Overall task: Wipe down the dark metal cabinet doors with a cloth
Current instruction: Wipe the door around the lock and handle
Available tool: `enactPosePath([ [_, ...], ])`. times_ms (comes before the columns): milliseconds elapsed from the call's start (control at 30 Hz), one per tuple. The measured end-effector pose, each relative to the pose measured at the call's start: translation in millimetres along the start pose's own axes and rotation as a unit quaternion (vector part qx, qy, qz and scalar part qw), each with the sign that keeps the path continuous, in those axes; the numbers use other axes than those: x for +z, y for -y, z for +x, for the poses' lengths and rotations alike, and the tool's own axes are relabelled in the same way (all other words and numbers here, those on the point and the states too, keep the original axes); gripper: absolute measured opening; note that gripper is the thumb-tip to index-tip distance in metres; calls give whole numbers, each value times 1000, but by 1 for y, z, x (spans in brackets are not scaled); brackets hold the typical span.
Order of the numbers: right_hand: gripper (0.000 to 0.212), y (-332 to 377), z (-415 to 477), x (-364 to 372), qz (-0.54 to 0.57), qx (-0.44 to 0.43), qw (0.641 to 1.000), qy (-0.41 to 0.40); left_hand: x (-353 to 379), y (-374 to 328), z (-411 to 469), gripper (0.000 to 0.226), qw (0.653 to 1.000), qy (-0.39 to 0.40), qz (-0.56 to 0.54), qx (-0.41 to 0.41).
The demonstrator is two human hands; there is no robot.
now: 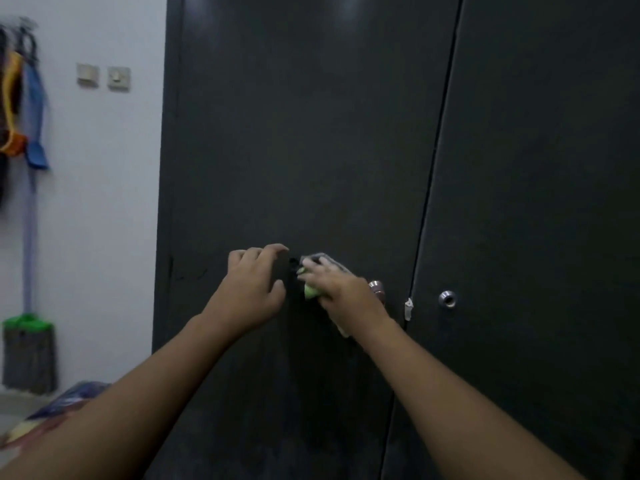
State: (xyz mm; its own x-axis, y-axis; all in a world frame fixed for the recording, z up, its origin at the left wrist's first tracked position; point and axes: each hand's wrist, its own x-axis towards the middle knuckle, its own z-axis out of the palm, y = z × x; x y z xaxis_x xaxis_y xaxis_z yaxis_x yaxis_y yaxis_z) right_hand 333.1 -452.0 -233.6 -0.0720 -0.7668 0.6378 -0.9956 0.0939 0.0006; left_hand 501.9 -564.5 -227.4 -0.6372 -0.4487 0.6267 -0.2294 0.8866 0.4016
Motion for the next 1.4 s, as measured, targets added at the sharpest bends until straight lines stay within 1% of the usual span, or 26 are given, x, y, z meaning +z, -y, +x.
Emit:
enactPosePath([
  [100,51,4,-21,24,-4,-9,998,56,7,6,-8,52,1000,16,0,-21],
  [200,50,-2,-34,38,-15,-24,994,101,19,12,-19,50,998,52,-13,-40],
  [267,54,-6,-34,35,-21,-59,994,88,26,16,-29,50,996,68,-24,-44],
  [300,59,-9,-31,32,-29,-74,995,52,29,19,-33,52,996,71,-27,-45],
  [333,63,-14,-26,27,-31,-78,996,-5,31,22,-35,55,996,72,-20,-44],
  [400,66,-22,-12,5,-21,-26,992,-126,34,28,-36,65,997,69,28,-37],
  [433,66,-27,-4,-10,-15,8,986,-166,34,30,-34,70,996,66,49,-34],
  [500,65,-43,6,-42,-9,47,978,-201,33,33,-30,75,996,58,61,-24],
  [633,68,-84,-8,-90,-24,86,961,-262,36,30,-21,76,998,53,43,-1],
  [733,65,-95,-20,-95,-18,103,947,-304,45,21,-16,73,999,41,30,20],
  [900,58,-89,-21,-83,21,115,912,-393,60,-2,-12,68,998,28,-6,60],
  [1000,57,-98,-33,-86,5,135,881,-454,60,-9,-13,67,996,28,-20,77],
  [1067,60,-112,-45,-97,-30,148,864,-480,56,-13,-11,67,995,34,-41,87],
  [1133,65,-129,-57,-107,-88,176,861,-468,55,-20,-6,66,992,34,-64,107],
  [1200,75,-142,-69,-108,-146,175,877,-423,59,-31,0,65,988,30,-79,133],
  [1300,79,-150,-90,-91,-179,145,907,-352,73,-58,9,63,982,24,-95,164],
  [1400,70,-158,-116,-82,-218,75,934,-273,91,-85,15,62,978,24,-84,187],
])
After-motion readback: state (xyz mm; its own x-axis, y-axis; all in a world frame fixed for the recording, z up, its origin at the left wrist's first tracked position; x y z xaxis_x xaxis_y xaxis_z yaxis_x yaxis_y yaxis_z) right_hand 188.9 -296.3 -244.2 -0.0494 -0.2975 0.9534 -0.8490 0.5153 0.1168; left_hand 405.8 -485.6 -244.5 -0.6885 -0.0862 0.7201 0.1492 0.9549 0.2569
